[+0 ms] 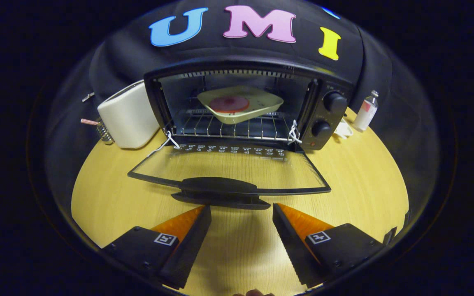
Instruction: Open the toaster oven, put the food inside, and close the toaster oven door.
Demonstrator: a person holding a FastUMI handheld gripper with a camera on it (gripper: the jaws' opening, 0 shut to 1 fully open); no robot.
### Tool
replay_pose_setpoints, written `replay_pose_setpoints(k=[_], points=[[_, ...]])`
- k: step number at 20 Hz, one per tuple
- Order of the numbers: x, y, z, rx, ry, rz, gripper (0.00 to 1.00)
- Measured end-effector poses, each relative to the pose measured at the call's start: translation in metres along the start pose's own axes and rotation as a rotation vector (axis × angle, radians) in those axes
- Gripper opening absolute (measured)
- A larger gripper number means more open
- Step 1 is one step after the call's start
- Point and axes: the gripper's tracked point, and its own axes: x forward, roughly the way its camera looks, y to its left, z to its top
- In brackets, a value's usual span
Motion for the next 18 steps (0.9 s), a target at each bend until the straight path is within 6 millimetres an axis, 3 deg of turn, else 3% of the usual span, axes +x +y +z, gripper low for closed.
replay_pose_setpoints(k=[9, 14, 18], points=[[-0.043, -0.004, 0.097, 0.038, -0.230, 0.031, 0.98], [-0.098, -0.018, 0.145, 0.037, -0.409, 0.037, 0.98], [-0.152, -0.048, 0.168, 0.038, -0.516, 0.020, 0.97]])
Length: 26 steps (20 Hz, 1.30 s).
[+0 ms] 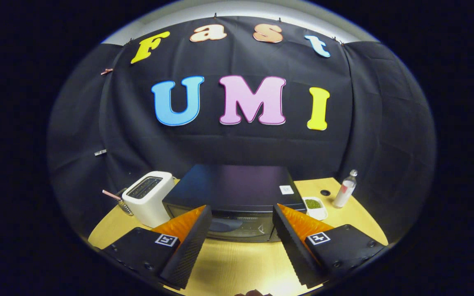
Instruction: Open the toaster oven, put the food inside, and close the toaster oven door.
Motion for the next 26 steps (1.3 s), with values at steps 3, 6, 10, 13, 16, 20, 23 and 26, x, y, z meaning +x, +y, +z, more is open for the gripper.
replay_pose_setpoints(k=[3, 6, 10, 13, 16, 20, 23, 26], points=[[-0.035, -0.032, 0.035, -0.009, -0.088, -0.039, 0.98], [-0.070, -0.054, 0.052, 0.017, -0.141, -0.069, 0.98], [-0.118, -0.085, 0.053, 0.018, -0.200, -0.156, 0.98], [-0.135, -0.095, 0.042, 0.031, -0.219, -0.192, 0.98], [-0.141, -0.101, 0.034, 0.046, -0.198, -0.211, 0.98], [-0.140, -0.105, 0.038, 0.070, -0.198, -0.229, 0.98], [-0.138, -0.105, 0.042, 0.066, -0.201, -0.237, 0.98], [-0.131, -0.103, 0.041, 0.080, -0.184, -0.233, 0.98]])
